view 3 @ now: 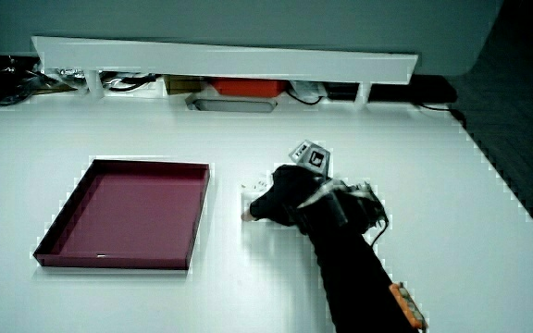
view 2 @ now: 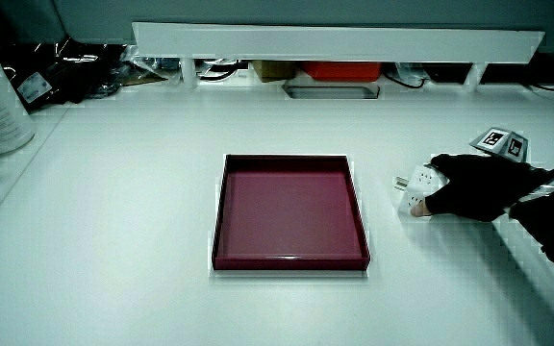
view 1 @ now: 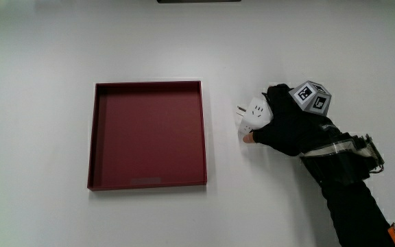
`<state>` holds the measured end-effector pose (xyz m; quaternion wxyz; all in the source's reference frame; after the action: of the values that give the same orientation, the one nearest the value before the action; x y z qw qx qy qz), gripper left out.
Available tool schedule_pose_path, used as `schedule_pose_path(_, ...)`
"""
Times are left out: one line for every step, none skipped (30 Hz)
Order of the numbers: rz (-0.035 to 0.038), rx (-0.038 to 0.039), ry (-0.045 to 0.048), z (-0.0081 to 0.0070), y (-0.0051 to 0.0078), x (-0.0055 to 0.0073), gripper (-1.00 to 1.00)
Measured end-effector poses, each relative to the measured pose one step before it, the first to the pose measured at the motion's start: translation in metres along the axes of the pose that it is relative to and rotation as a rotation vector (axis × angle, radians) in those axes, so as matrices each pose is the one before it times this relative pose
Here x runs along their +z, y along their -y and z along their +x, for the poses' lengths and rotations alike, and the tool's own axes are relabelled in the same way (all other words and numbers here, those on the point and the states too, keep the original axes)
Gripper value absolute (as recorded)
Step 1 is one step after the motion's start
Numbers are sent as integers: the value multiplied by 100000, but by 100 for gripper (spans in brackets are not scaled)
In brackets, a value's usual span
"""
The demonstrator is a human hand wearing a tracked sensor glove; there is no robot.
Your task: Pick socket
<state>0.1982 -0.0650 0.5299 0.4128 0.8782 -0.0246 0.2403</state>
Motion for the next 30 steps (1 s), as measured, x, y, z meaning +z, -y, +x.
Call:
schedule_pose_path(-251,601,-1222,-67,87,15,20)
schedule_pose_path(581,802,-374,-27,19,4,27)
schedule_pose_path(-317,-899,-457,172,-148,-92,33)
schedule_pose_path(763,-416,616,-66,84,36,40)
schedule_pose_path(507,1333,-820,23,9,7,47)
schedule_pose_path(1329,439,-612,-7,81,30,53)
schedule_pose_path(342,628,-693,-82,150,44,60)
schedule_pose_path(1415,-138,-268,106,-30,-37,67)
schedule_pose_path(1223,417,354,-299,229,111,73)
schedule_pose_path(1174,986,-25,49,-36,-29,80)
schedule_pose_path(677,809,-1003,-167,152,78,87)
schedule_pose_path(1041,986,-1541,-19,96,-11,93)
schedule_pose_path(978,670,-3,4,101,-29,100)
schedule_pose_path(2096,802,203,-7,110,19,100)
schedule_pose_path(1027,-358,569,115,19,-15,100)
schedule_pose_path(-515,80,-1759,-136,128,98,100)
schedule_pose_path(-280,-130,776,142,-103,-81,100)
schedule_pose_path(-51,323,-584,-83,54,-3,100)
schedule_pose_path(538,1110,1008,-339,239,119,100)
schedule_pose_path(-513,62,395,94,-47,-39,100)
schedule_pose_path(821,1131,-946,-237,199,139,100)
schedule_pose_path(-18,-167,651,352,-208,-128,100)
schedule_pose_path(1152,470,51,-267,217,205,100)
schedule_pose_path(-481,2474,-1493,-542,335,300,100)
schedule_pose_path(670,72,339,38,-21,72,100)
schedule_pose_path(1019,965,-591,-343,198,224,100)
schedule_pose_path(449,1614,-42,-204,87,149,100)
schedule_pose_path(1169,1263,-891,-654,340,335,100)
schedule_pose_path(-177,1037,881,18,-65,-34,100)
schedule_pose_path(987,2789,-1144,-809,352,274,100)
